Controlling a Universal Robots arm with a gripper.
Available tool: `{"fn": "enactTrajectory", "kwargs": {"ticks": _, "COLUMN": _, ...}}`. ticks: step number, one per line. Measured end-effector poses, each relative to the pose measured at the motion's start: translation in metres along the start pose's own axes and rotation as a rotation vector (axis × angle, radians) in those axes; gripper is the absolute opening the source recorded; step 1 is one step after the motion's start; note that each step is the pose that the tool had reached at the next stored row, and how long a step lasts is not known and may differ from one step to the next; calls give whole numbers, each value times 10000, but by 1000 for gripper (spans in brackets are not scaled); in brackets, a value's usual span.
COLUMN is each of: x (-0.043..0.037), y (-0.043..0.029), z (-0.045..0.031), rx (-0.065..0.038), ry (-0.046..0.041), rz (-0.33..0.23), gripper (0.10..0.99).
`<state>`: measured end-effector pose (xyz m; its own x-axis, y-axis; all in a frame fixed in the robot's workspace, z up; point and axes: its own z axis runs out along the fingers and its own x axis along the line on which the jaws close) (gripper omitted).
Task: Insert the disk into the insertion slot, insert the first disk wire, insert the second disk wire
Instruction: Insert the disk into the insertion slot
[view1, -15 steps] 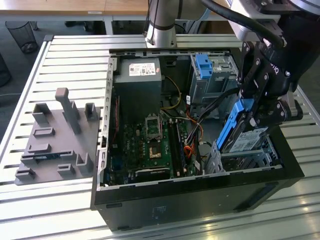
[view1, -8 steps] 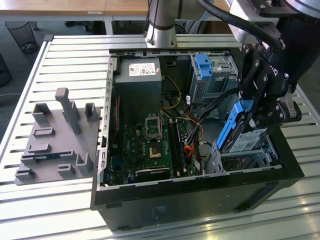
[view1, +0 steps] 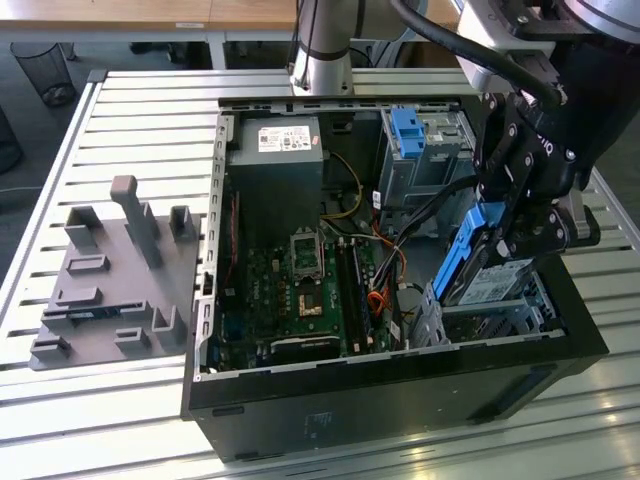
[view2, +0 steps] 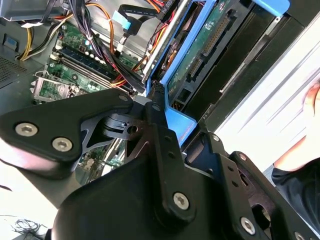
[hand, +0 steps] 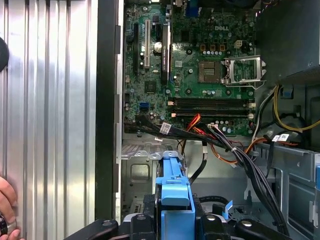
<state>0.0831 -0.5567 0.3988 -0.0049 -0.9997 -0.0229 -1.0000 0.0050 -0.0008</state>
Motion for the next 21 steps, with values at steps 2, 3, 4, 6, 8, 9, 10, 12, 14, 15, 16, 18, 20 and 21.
{"fn": "enactTrajectory", "kwargs": {"ticks": 2, "x": 0, "y": 0, "z": 7, "rx": 0, "ry": 1, "rz": 0, "gripper": 365}}
{"fn": "enactTrajectory", "kwargs": {"ticks": 3, "x": 0, "y": 0, "z": 11, "rx": 0, "ry": 0, "rz": 0, "gripper": 365}}
{"fn": "enactTrajectory", "kwargs": {"ticks": 4, "x": 0, "y": 0, "z": 16, "rx": 0, "ry": 0, "rz": 0, "gripper": 365}}
{"fn": "enactTrajectory", "kwargs": {"ticks": 6, "x": 1, "y": 0, "z": 24, "rx": 0, "ry": 0, "rz": 0, "gripper": 365}}
{"fn": "enactTrajectory", "kwargs": {"ticks": 8, "x": 1, "y": 0, "z": 33, "rx": 0, "ry": 0, "rz": 0, "gripper": 365}}
{"fn": "enactTrajectory", "kwargs": {"ticks": 9, "x": 1, "y": 0, "z": 38, "rx": 0, "ry": 0, "rz": 0, "gripper": 365}}
{"fn": "enactTrajectory", "kwargs": {"ticks": 10, "x": 1, "y": 0, "z": 43, "rx": 0, "ry": 0, "rz": 0, "gripper": 365}}
{"fn": "enactTrajectory", "kwargs": {"ticks": 12, "x": 1, "y": 0, "z": 55, "rx": 0, "ry": -1, "rz": 0, "gripper": 365}}
{"fn": "enactTrajectory", "kwargs": {"ticks": 14, "x": 1, "y": 0, "z": 67, "rx": 0, "ry": 0, "rz": 0, "gripper": 365}}
{"fn": "enactTrajectory", "kwargs": {"ticks": 15, "x": 2, "y": 0, "z": 73, "rx": 0, "ry": 1, "rz": 0, "gripper": 365}}
{"fn": "enactTrajectory", "kwargs": {"ticks": 16, "x": 2, "y": 0, "z": 79, "rx": 0, "ry": 2, "rz": 1, "gripper": 365}}
{"fn": "enactTrajectory", "kwargs": {"ticks": 18, "x": 2, "y": 0, "z": 91, "rx": 0, "ry": 1, "rz": 0, "gripper": 365}}
{"fn": "enactTrajectory", "kwargs": {"ticks": 20, "x": 2, "y": 0, "z": 102, "rx": 0, "ry": 0, "rz": 1, "gripper": 365}}
{"fn": "enactTrajectory", "kwargs": {"ticks": 21, "x": 2, "y": 0, "z": 108, "rx": 0, "ry": 0, "rz": 0, "gripper": 365}}
